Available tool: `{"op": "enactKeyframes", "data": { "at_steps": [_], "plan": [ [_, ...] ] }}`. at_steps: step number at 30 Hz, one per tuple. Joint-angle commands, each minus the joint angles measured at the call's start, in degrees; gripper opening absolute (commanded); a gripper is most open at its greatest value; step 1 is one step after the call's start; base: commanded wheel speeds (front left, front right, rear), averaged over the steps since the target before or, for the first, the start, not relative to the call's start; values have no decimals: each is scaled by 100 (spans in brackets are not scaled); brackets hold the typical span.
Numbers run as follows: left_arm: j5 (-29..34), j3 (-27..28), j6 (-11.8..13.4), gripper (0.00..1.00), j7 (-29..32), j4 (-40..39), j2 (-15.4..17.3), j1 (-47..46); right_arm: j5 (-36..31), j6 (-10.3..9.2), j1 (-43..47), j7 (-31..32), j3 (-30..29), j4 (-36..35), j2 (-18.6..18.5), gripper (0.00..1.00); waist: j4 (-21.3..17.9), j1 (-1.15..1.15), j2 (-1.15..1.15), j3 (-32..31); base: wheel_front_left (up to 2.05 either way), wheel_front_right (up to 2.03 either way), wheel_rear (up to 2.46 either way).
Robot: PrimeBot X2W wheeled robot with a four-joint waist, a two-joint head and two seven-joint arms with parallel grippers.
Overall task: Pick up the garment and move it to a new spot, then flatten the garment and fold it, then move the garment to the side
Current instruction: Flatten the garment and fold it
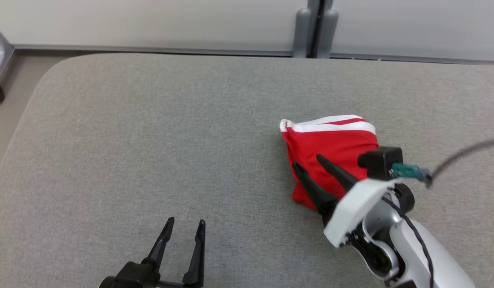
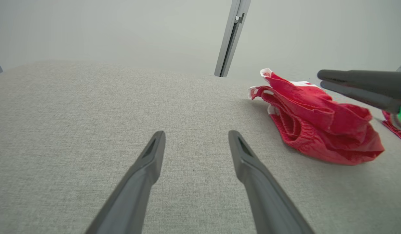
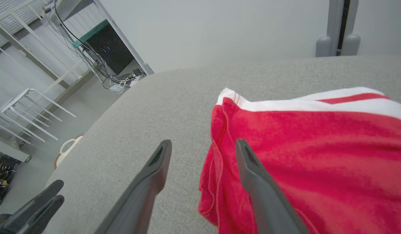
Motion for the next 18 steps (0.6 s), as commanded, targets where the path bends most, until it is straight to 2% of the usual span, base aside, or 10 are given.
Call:
{"op": "enactKeyframes", "data": {
  "at_steps": [1, 6, 10, 14, 16, 18],
  "plan": [
    [55, 85, -39, 100, -25, 26, 24, 60, 23, 2, 215, -252, 31, -151, -147, 100, -181, 0, 0, -189, 0, 0, 0],
    [135, 394, -102, 100, -25, 63, 25, 242, -453, 2, 1020, -1270, -230, -396, -698, 100, -474, 0, 0, -548, 0, 0, 0],
    [115, 637, -126, 100, -25, 48, 23, 393, -1069, 6, 1659, -2114, -814, -158, -1047, 100, -671, 0, 0, -790, 0, 0, 0],
    [99, 851, -120, 100, -25, 16, 24, 535, -1670, 6, 2202, -2659, -1634, 201, -1008, 100, -801, 0, 0, -1030, 0, 0, 0],
    [130, 926, -128, 100, -25, 10, 23, 605, -1902, 6, 2450, -2724, -2070, 305, -887, 100, -845, 0, 0, -1097, 0, 0, 0],
    [188, 1008, -164, 100, -25, 15, 23, 649, -2104, 6, 2616, -2735, -2502, 109, -766, 100, -876, 0, 0, -1140, 0, 0, 0]
  ]
}}
